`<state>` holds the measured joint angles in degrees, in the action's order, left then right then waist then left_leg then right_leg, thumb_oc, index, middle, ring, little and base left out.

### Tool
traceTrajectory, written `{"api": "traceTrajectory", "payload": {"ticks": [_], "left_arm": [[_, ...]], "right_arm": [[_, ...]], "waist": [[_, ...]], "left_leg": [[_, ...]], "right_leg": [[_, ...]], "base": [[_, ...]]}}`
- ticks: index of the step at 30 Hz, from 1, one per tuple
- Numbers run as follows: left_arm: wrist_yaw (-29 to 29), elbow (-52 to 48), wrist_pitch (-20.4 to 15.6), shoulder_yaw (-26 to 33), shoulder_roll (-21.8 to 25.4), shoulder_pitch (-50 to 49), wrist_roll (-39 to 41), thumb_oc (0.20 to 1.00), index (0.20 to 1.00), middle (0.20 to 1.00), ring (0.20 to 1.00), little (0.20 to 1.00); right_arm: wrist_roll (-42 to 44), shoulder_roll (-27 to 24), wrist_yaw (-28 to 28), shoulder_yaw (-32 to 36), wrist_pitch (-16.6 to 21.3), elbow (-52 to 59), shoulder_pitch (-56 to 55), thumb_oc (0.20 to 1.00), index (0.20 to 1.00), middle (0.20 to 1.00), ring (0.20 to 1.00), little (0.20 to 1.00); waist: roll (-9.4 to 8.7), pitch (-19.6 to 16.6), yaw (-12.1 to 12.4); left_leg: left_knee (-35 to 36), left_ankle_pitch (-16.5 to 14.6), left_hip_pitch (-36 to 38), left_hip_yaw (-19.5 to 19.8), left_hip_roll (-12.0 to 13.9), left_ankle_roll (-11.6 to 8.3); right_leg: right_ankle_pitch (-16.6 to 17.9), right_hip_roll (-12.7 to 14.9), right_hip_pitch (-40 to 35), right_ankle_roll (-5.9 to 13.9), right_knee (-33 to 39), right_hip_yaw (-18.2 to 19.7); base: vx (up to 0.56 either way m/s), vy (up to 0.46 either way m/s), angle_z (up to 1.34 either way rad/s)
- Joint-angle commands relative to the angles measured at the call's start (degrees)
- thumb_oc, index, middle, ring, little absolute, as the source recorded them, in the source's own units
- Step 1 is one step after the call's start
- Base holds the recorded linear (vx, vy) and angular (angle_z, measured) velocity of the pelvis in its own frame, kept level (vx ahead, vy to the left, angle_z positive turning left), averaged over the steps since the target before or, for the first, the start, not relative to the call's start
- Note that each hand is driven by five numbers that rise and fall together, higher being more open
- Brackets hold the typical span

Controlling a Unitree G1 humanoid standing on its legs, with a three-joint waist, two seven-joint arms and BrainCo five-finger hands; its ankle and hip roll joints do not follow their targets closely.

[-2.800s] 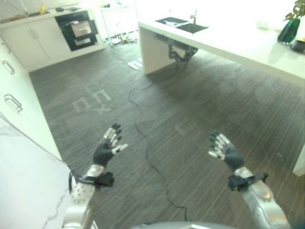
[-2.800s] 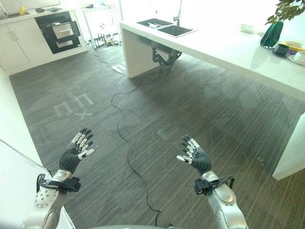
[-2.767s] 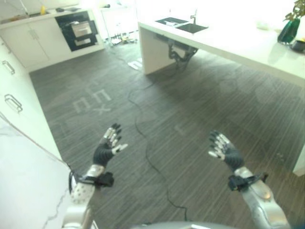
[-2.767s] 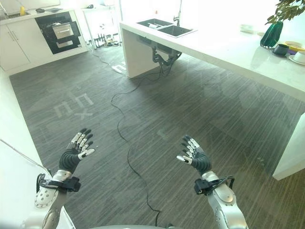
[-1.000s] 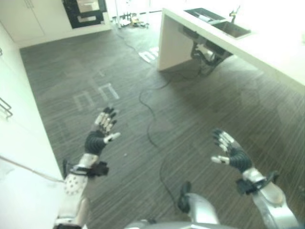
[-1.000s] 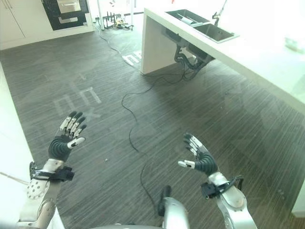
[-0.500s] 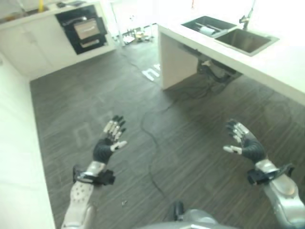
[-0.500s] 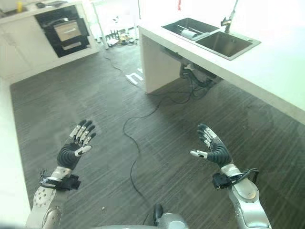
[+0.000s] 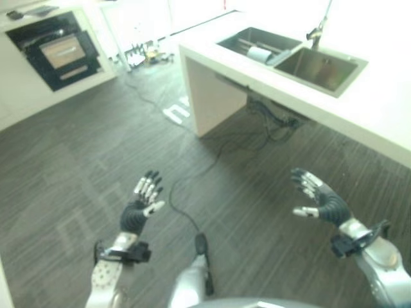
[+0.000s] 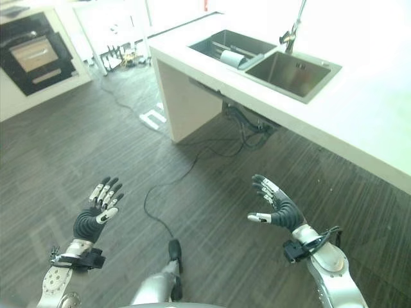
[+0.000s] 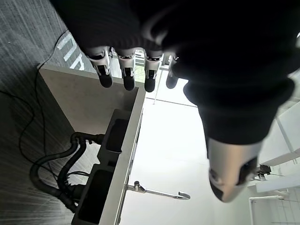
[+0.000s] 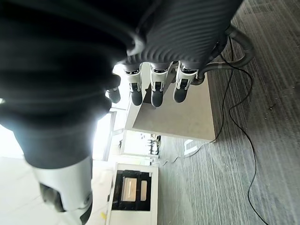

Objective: Place the dishes in the dishwasher.

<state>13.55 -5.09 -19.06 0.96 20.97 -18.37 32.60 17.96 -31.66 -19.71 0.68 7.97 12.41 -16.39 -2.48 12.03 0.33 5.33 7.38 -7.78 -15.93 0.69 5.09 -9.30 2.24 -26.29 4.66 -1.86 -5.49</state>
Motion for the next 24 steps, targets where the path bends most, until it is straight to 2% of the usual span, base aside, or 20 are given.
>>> {"api": "traceTrajectory", "payload": {"ticks": [1,4,6,7,9,10,11,13,14,15,16,17,21,23,24], "left_arm": [[0.92,-4.64,-2.69,2.57,2.53,0.27,1.25,1.000,1.000,1.000,1.000,1.000],[1.66,-4.72,-1.61,2.71,3.11,1.89,0.60,1.000,1.000,1.000,1.000,1.000],[1.76,-4.85,-0.92,2.63,3.21,2.39,0.10,1.000,1.000,1.000,1.000,1.000],[1.91,-4.91,-0.67,2.67,2.98,2.70,-0.29,1.000,1.000,1.000,1.000,1.000],[1.60,-5.26,-0.46,2.54,2.61,3.15,-0.97,1.000,1.000,1.000,1.000,1.000],[0.76,-5.47,-0.70,2.39,2.40,3.34,-1.70,1.000,1.000,1.000,1.000,1.000],[-0.27,-5.56,-1.12,2.21,2.36,3.65,-2.40,1.000,1.000,1.000,1.000,1.000],[-1.17,-5.81,-1.24,2.18,2.88,4.44,-2.45,1.000,1.000,1.000,1.000,1.000],[-1.12,-5.89,-1.09,2.19,3.07,4.81,-2.27,1.000,1.000,1.000,1.000,1.000],[-0.42,-6.18,-0.63,2.55,3.42,5.26,-1.91,1.000,1.000,1.000,1.000,1.000],[0.26,-6.17,-0.61,2.92,3.67,5.16,-1.56,1.000,1.000,1.000,1.000,1.000],[1.16,-6.21,-0.72,3.20,3.97,4.59,-1.13,1.000,1.000,1.000,1.000,1.000],[1.25,-5.56,-2.07,2.22,3.73,3.55,-1.27,1.000,1.000,1.000,1.000,1.000],[1.05,-5.89,-2.45,2.31,3.94,3.07,-0.95,1.000,1.000,1.000,1.000,1.000],[0.92,-5.90,-2.45,2.31,3.87,3.11,-0.98,1.000,1.000,1.000,1.000,1.000]], "right_arm": [[0.36,1.77,1.07,1.84,2.38,2.87,2.71,1.000,1.000,1.000,1.000,1.000],[-1.57,3.75,2.46,1.33,2.22,2.49,3.84,1.000,1.000,1.000,1.000,1.000],[-2.78,4.45,2.69,1.12,2.46,1.91,4.34,1.000,1.000,1.000,1.000,1.000],[-2.70,4.82,2.78,1.00,2.54,1.89,4.30,1.000,1.000,1.000,1.000,1.000],[-2.93,5.32,3.04,0.49,2.71,1.96,4.02,1.000,1.000,1.000,1.000,1.000],[-3.29,5.48,3.23,-0.34,3.01,1.56,4.30,1.000,1.000,1.000,1.000,1.000],[-3.66,5.44,3.45,-1.08,3.24,0.94,4.86,1.000,1.000,1.000,1.000,1.000],[-3.37,4.65,4.15,-1.34,3.37,0.60,5.07,1.000,1.000,1.000,1.000,1.000],[-2.78,4.21,4.30,-0.93,3.50,0.65,4.80,1.000,1.000,1.000,1.000,1.000],[-1.55,3.44,4.24,0.53,4.00,1.07,3.77,1.000,1.000,1.000,1.000,1.000],[-0.59,2.84,3.85,1.67,4.43,1.26,2.97,1.000,1.000,1.000,1.000,1.000],[0.91,1.99,3.44,3.10,4.96,1.49,1.67,1.000,1.000,1.000,1.000,1.000],[1.10,2.25,3.91,3.37,5.21,1.76,0.92,1.000,1.000,1.000,1.000,1.000],[0.67,2.62,4.44,2.77,5.64,1.43,0.96,1.000,1.000,1.000,1.000,1.000],[0.66,2.58,4.49,2.66,5.65,1.39,1.05,1.000,1.000,1.000,1.000,1.000]], "waist": [[1.29,-3.12,2.04],[-0.13,-4.40,3.50],[-0.81,-4.99,4.04],[-0.50,-5.05,4.22],[0.49,-4.81,4.01],[1.21,-4.39,3.50],[1.38,-4.07,3.12],[0.91,-3.63,2.55],[0.44,-3.35,2.21],[-0.14,-2.54,1.37],[-0.36,-2.04,0.69],[-0.82,-1.31,-0.73],[-0.38,-0.12,-3.18],[-0.29,-0.46,-3.66],[-0.23,-0.57,-3.63]], "left_leg": [[-0.33,-0.02,4.21,3.98,5.58,-8.58],[-0.33,-1.45,5.00,6.80,2.05,-5.89],[-0.33,-2.08,5.62,8.65,-0.32,-4.38],[-0.33,-2.78,6.70,9.84,-1.24,-3.55],[-0.33,-3.82,8.43,11.24,-1.84,-2.66],[-0.33,-4.27,9.82,11.53,-1.51,-2.60],[-0.33,-4.56,10.56,11.42,-1.47,-2.66],[-0.33,-4.63,11.33,11.90,-2.08,-2.62],[-0.33,-4.99,11.94,12.08,-2.52,-2.60],[-0.33,-6.06,13.55,12.11,-2.83,-2.94],[-0.33,-6.76,14.54,12.20,-2.75,-3.24],[-0.33,-8.00,16.33,12.17,-2.79,-3.68],[-0.33,-11.16,21.10,14.63,-2.54,-4.14],[-0.33,-12.82,22.84,15.46,-2.75,-4.07],[-0.33,-12.86,23.03,15.72,-2.81,-4.06]], "right_leg": [[4.02,3.39,7.54,3.04,5.31,-4.33],[5.68,5.86,9.80,4.87,-2.64,-5.35],[10.09,7.34,12.96,5.86,-12.01,-4.99],[13.84,8.15,15.88,5.98,-19.96,-4.92],[15.69,8.22,20.62,5.49,-28.58,-4.70],[15.61,7.87,24.30,4.81,-31.88,-5.11],[13.99,7.26,26.73,3.90,-31.95,-5.40],[10.29,4.75,26.95,2.66,-26.09,-6.98],[10.29,4.14,26.77,2.69,-22.05,-8.27],[11.38,4.40,27.99,2.86,-16.00,-11.06],[12.12,4.59,28.19,3.03,-13.01,-12.22],[14.62,4.87,29.73,3.79,-7.51,-12.10],[20.69,5.69,35.06,5.25,0.43,-11.35],[22.07,5.43,35.30,5.68,5.15,-11.69],[22.26,5.41,34.99,5.52,5.29,-11.65]], "base": [[0.28,0.358,-0.27],[0.21,0.313,0.36],[0.19,0.327,0.69],[0.17,0.299,0.43],[0.18,0.292,0.30],[0.16,0.231,0.29],[0.15,0.155,0.24],[0.17,0.038,0.26],[0.24,-0.037,0.52],[0.25,-0.065,0.48],[0.35,-0.113,0.72],[0.34,-0.120,0.83],[0.39,-0.167,0.58],[0.38,-0.173,0.45],[0.40,-0.203,0.42]]}}
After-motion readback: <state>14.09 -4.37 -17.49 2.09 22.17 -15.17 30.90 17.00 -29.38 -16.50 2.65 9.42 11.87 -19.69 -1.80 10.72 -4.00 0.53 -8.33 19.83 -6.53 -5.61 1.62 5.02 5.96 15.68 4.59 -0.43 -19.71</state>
